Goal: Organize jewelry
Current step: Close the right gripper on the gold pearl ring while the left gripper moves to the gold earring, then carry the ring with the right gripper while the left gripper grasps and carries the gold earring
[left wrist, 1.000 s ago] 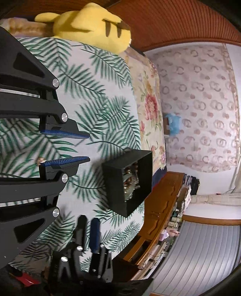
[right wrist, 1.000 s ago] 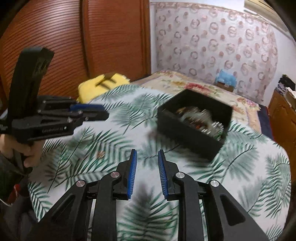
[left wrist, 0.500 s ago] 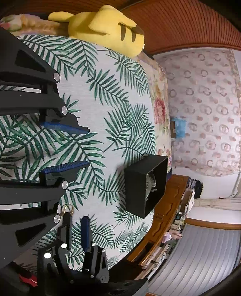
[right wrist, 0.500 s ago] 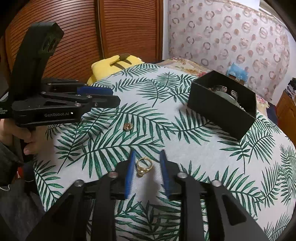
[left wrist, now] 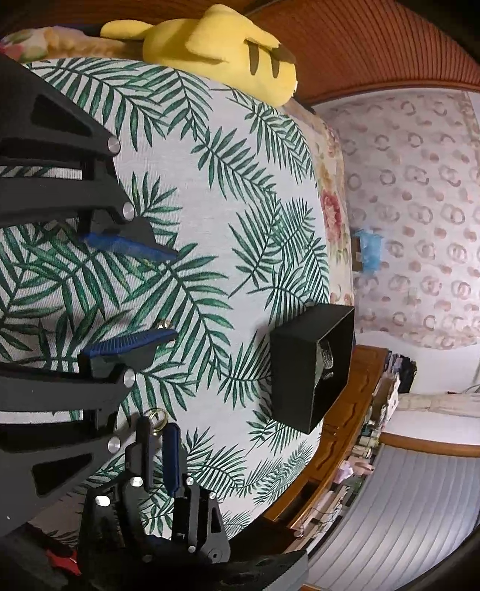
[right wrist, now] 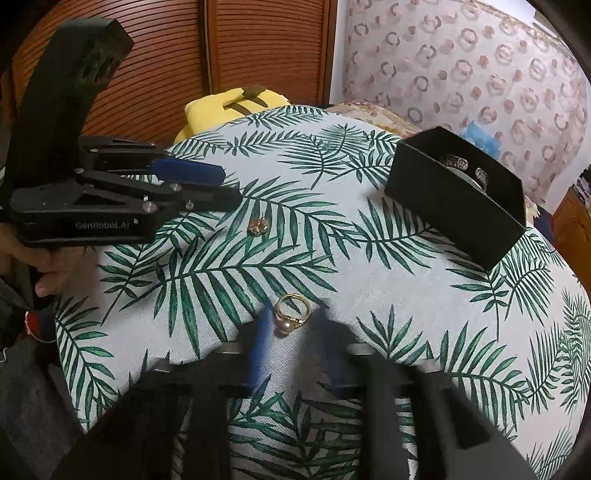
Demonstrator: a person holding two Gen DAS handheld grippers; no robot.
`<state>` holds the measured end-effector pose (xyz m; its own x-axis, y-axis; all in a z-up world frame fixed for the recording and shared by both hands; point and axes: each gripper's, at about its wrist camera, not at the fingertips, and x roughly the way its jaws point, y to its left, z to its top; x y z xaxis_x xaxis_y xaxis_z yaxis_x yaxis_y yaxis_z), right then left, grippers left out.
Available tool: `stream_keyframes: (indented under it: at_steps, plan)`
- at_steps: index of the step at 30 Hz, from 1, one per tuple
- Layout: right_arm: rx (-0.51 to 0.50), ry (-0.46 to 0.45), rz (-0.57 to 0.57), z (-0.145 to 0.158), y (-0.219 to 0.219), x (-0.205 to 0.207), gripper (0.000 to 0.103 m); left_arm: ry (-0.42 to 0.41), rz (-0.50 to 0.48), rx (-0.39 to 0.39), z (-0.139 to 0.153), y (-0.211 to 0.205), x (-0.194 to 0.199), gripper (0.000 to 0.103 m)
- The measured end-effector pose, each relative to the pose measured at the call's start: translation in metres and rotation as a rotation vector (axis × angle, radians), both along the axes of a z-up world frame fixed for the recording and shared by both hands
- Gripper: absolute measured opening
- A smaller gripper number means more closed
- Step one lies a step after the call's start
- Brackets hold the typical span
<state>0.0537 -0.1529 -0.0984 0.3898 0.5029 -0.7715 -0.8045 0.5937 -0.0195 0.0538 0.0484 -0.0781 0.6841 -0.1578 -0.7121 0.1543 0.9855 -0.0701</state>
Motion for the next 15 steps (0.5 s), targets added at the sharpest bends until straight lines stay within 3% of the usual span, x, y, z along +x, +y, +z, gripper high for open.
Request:
stream_keyframes:
  at_steps: [15]
  plan:
    - [0.067, -0.034, -0.037, 0.022, -0.024, 0.005, 0.021, 0.038, -0.066, 0.041, -0.007, -0.025, 0.012, 0.034]
